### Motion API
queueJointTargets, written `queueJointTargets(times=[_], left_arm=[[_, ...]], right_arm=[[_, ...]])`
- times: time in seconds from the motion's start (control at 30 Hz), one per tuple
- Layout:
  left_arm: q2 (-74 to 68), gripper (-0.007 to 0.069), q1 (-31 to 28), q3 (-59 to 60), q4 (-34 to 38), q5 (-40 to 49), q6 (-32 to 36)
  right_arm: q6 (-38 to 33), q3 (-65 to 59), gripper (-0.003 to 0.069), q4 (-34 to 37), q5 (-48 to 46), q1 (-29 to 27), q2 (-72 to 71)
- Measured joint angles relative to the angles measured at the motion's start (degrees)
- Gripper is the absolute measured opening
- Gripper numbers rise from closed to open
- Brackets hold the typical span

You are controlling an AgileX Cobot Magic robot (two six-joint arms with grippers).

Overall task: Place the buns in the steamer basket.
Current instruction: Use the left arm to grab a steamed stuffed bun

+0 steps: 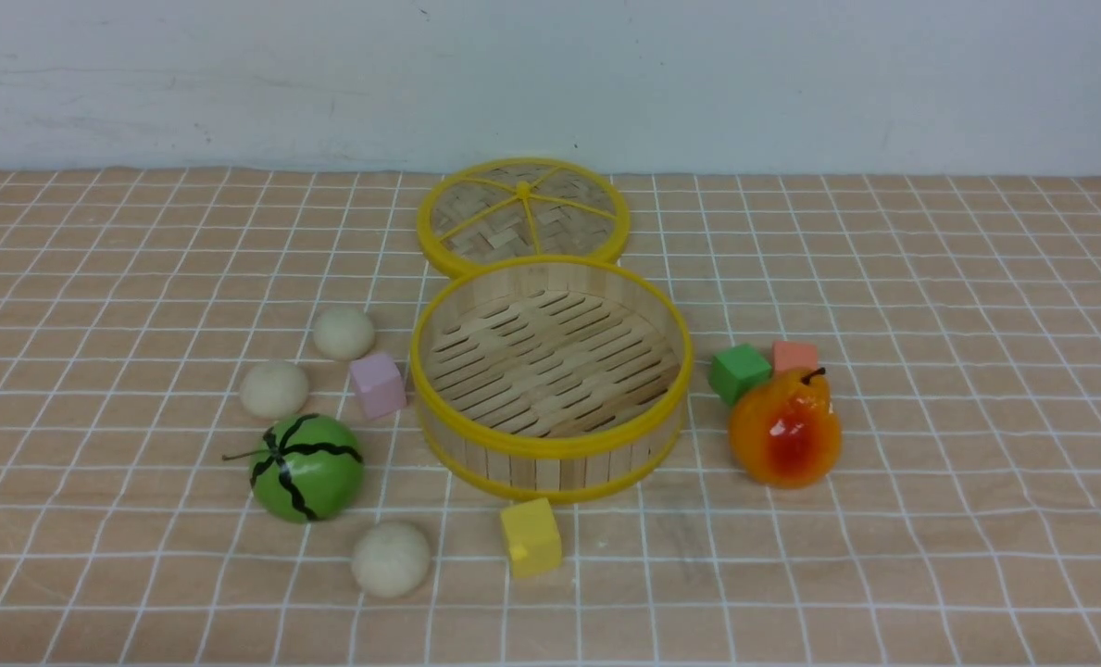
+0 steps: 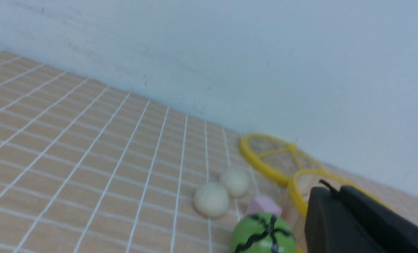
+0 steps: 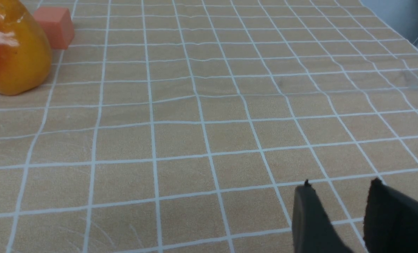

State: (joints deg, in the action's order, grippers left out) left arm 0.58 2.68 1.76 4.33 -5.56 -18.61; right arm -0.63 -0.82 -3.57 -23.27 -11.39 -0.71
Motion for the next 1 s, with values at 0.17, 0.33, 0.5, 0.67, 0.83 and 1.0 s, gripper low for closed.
queueJointTargets(times=[0.17,0.33,0.5,0.67,0.83,1.0], left_arm=[[0.0,0.0029,0.0,-0.4,3.6,-5.6,-0.7],[-0.6,0.0036,0.0,-9.3,5.4,-3.1,-0.8],[-9.2,0.0039,0.0,-23.5,5.4,6.2,-0.8],[-20.3,0.0043,0.0,-35.6,5.3,20.8,-0.8],[-31.6,0.005,0.0,-39.2,5.0,30.8,0.2],[-40.5,0.005,0.0,-39.3,5.5,32.1,0.5]], right_arm=[[0.0,0.0,0.0241,0.0,0.0,0.0,0.0],[0.0,0.0,0.0241,0.0,0.0,0.0,0.0],[0.0,0.0,0.0241,0.0,0.0,0.0,0.0],[0.0,0.0,0.0241,0.0,0.0,0.0,0.0],[0.0,0.0,0.0241,0.0,0.0,0.0,0.0],[0.0,0.0,0.0241,0.0,0.0,0.0,0.0]])
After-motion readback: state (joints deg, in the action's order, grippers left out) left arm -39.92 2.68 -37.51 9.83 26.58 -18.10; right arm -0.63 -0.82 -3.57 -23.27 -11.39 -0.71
